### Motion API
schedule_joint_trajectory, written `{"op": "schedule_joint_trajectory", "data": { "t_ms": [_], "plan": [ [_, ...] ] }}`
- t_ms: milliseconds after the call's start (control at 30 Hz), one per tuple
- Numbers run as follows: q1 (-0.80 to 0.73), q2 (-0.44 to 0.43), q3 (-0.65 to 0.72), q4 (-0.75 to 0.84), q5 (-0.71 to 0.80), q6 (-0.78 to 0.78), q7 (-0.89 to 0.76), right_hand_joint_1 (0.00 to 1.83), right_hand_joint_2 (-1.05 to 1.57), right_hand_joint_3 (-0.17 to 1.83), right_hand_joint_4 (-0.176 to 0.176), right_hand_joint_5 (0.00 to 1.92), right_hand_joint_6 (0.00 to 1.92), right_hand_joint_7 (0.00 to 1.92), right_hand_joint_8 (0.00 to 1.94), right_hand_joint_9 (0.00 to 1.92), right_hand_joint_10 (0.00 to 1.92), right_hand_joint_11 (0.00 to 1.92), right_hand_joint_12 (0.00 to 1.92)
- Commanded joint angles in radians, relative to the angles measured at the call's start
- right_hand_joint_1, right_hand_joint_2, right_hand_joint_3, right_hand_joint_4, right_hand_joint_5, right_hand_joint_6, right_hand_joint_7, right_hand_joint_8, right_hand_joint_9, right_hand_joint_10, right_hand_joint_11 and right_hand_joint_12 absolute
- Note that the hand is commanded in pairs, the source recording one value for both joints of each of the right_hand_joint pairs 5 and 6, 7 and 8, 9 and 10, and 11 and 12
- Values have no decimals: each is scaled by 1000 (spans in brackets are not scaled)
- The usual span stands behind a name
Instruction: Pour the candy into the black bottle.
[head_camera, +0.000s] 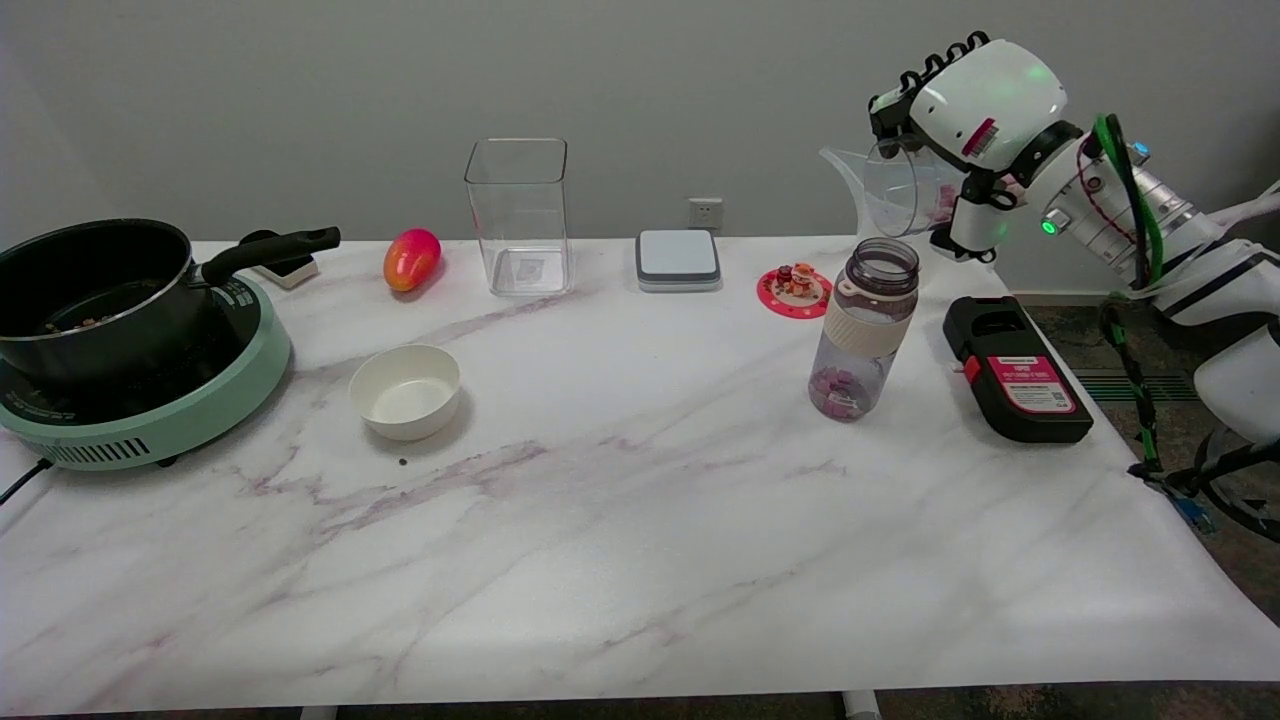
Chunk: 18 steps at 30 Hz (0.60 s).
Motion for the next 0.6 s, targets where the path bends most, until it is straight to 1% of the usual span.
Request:
{"op": "schedule_joint_trajectory", "data": {
  "t_ms": [33, 200, 500, 600],
  "plan": [
    [37, 7, -47, -13, -13, 12, -6, 1475, 14, 1377, 0, 1249, 1249, 1393, 1393, 1381, 1381, 1165, 1165],
    [11, 3, -18, -8, -13, 33, -21, 1471, 83, 1309, 0, 1293, 1293, 1409, 1409, 1395, 1395, 1173, 1173],
    [15, 4, -7, -14, -25, 39, -25, 1467, 169, 1222, 0, 1324, 1324, 1432, 1432, 1410, 1410, 1185, 1185],
    [16, 6, -6, -14, -28, 43, -25, 1465, 215, 1169, 0, 1361, 1361, 1440, 1440, 1414, 1414, 1192, 1192]
  ]
}}
